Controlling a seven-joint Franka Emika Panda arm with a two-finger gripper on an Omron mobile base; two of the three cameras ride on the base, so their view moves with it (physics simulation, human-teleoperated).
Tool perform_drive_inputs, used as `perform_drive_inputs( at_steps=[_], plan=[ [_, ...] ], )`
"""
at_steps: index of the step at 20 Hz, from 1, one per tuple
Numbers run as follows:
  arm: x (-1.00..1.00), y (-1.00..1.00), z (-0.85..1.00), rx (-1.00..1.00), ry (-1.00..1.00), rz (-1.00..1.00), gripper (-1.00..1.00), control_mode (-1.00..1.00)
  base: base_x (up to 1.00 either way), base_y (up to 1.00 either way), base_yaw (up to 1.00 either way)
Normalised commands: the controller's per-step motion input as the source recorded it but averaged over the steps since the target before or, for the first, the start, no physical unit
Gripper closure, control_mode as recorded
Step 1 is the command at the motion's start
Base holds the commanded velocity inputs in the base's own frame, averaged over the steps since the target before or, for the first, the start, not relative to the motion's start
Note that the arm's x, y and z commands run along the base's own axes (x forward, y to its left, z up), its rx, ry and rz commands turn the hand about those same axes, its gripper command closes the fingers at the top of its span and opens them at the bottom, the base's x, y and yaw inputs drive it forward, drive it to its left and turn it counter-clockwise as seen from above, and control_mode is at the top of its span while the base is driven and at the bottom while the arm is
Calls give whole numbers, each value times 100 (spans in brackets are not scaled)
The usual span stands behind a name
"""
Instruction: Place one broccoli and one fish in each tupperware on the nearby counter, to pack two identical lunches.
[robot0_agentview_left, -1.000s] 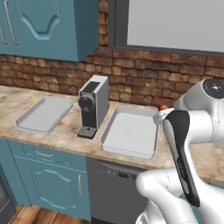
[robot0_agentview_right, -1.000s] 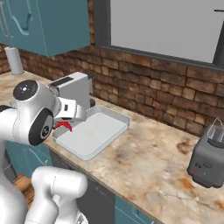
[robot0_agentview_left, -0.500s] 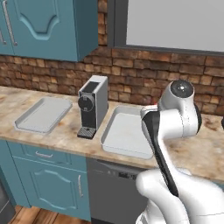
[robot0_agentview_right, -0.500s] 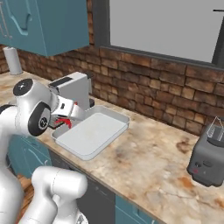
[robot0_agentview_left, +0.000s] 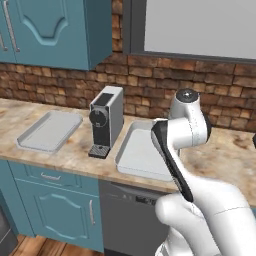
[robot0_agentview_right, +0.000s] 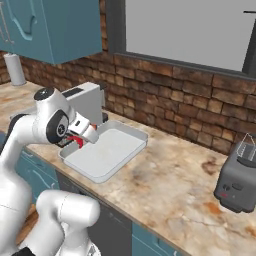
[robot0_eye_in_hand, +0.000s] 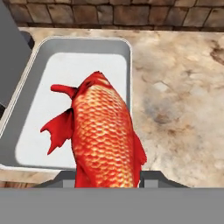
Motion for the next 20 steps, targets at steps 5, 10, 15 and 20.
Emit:
perform_drive_inputs(
  at_steps=[5,10,15,20],
  plan=[
    [54,18,-40,2,5,-8,100,-100,0,0,0],
    [53,0,-25,0,0,-12,100,-100,0,0,0],
    [45,-22,-32,1,0,-11,100,-100,0,0,0],
    [28,-29,-40,3,3,-9,100,-100,0,0,0]
  ],
)
